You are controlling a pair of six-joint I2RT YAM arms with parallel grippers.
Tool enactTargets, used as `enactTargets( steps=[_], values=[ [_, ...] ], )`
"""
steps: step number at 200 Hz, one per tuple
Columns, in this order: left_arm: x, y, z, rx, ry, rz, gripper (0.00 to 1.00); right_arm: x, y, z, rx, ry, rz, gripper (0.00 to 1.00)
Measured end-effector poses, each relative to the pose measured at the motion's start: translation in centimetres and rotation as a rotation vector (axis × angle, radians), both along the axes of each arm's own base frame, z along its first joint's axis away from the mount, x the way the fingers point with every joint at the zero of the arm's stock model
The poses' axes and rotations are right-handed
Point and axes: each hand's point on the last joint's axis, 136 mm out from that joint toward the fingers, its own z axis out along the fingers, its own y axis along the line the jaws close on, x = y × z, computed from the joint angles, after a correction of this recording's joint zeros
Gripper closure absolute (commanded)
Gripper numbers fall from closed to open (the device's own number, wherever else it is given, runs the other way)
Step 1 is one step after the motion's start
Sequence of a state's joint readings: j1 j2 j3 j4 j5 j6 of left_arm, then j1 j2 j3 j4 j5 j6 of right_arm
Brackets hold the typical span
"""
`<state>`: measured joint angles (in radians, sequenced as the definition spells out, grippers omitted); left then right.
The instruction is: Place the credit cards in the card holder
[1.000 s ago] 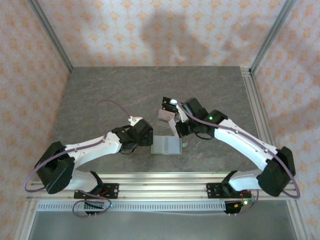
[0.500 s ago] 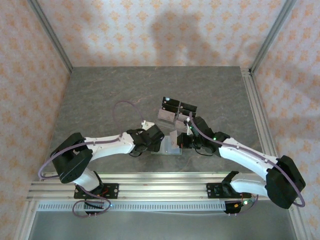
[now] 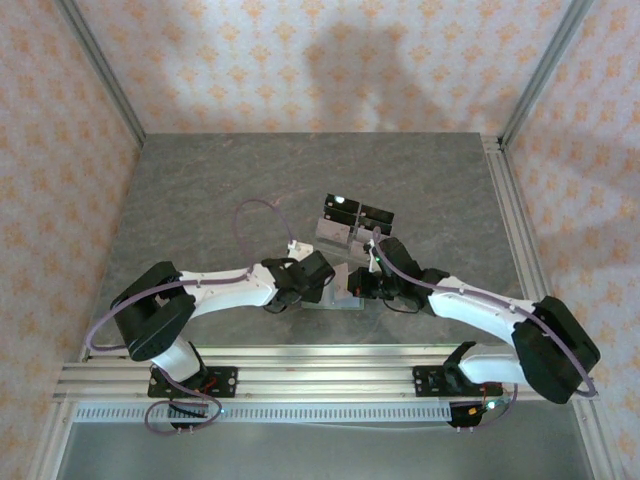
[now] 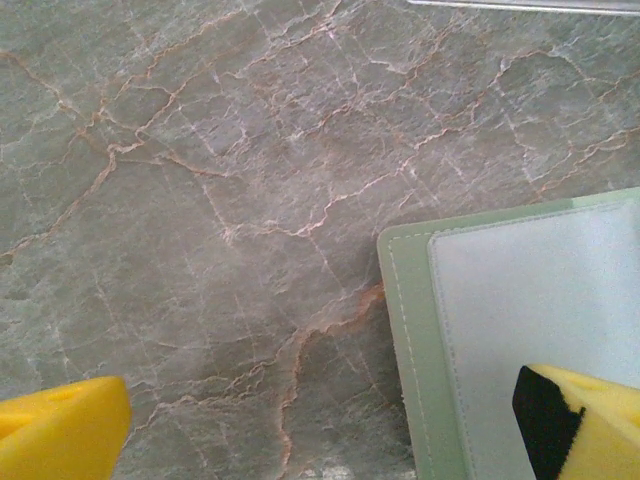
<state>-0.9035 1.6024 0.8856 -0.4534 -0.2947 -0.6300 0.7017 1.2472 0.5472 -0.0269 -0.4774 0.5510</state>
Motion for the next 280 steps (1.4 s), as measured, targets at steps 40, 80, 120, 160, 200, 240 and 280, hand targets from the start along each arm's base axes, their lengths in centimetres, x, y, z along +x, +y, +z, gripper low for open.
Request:
enactTargets(
  steps=[40,80,120,160,200,240,280],
  values=[
    [-0.8,1.3,-1.1,0.039,0.023,0.016,0.01,0.0,0.3,-0.6,0.028,0.01,-0.01,1.0],
    [-1.0,2.0,-1.6,0.058,0.023,0.043,0.01,-0.3,0.1,-1.3,0.047,0.022,-0.028,1.0],
    [-1.2,2.2,-1.8,0.048,0.02,0.067,0.01,-0.4,0.0,-1.7,0.071,0.03,-0.05,1.0],
    [-1.3,2.2,-1.9,0.041,0.014,0.076,0.01,-0.4,0.0,-1.6,0.113,0.023,-0.073,1.0],
    [-1.3,2.2,-1.9,0.033,0.011,0.086,0.01,0.1,0.6,-0.7,0.162,0.007,-0.083,1.0],
    [-1.3,2.2,-1.9,0.027,0.009,0.091,0.02,0.3,1.2,-1.0,0.184,0.021,-0.079,1.0],
    [-1.3,2.2,-1.9,0.027,0.009,0.091,0.02,0.3,1.4,-1.7,0.191,0.038,-0.08,1.0]
  ],
)
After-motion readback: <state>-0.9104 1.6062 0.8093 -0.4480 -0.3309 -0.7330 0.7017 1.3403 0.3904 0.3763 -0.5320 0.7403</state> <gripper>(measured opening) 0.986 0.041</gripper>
